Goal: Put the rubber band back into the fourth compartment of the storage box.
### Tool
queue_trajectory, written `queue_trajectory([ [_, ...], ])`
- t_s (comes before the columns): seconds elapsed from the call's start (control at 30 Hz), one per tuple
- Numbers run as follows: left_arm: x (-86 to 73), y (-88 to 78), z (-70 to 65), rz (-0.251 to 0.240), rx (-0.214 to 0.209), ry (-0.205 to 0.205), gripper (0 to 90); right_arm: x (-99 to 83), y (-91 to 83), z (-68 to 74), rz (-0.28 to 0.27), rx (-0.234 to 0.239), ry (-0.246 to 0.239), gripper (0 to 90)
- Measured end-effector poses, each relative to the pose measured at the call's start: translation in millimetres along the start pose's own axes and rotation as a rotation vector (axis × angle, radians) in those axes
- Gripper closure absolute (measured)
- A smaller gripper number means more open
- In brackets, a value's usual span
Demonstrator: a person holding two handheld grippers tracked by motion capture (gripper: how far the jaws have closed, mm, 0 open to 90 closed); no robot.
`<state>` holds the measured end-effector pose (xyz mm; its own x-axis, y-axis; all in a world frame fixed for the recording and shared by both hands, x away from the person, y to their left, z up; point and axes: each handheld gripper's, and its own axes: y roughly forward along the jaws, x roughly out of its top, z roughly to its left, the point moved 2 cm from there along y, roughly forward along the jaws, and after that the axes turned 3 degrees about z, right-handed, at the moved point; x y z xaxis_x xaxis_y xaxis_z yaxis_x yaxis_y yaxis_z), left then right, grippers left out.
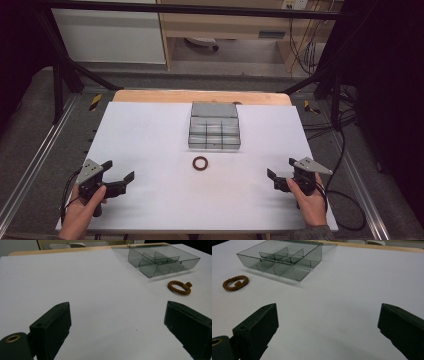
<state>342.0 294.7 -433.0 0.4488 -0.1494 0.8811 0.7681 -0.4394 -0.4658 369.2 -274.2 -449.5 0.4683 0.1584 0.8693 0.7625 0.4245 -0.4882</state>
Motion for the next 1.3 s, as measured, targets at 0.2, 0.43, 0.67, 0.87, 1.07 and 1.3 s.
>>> queue_trajectory([
  [0.2, -0.4, 0.1, -0.3, 0.005, 0.003, 0.005, 6.9, 2.1, 2.0, 5.3, 0.018, 0.012, -0.011, 3.1],
  [0.43, -1.2, 1.2, -0.5, 0.018, 0.006, 0.0, 6.8, 7.9, 2.0, 11.2, 0.055, 0.011, 0.023, 2.7],
  [0.67, -1.8, 1.5, -0.8, 0.024, 0.006, 0.008, 6.8, 17.0, 6.0, 23.9, 0.067, 0.029, -0.007, 2.8],
  [0.87, -2.1, 1.8, -2.6, 0.031, -0.001, 0.017, 6.8, 32.3, 19.5, 33.4, 0.111, 0.05, -0.024, 3.6],
  [1.07, -2.5, 2.6, -3.2, 0.037, -0.002, 0.018, 6.8, 43.0, 29.4, 42.3, 0.145, 0.068, -0.047, 3.8],
  [1.3, -3.0, 3.1, -3.2, 0.04, -0.001, 0.012, 6.7, 54.9, 42.0, 54.9, 0.17, 0.102, -0.065, 4.2],
])
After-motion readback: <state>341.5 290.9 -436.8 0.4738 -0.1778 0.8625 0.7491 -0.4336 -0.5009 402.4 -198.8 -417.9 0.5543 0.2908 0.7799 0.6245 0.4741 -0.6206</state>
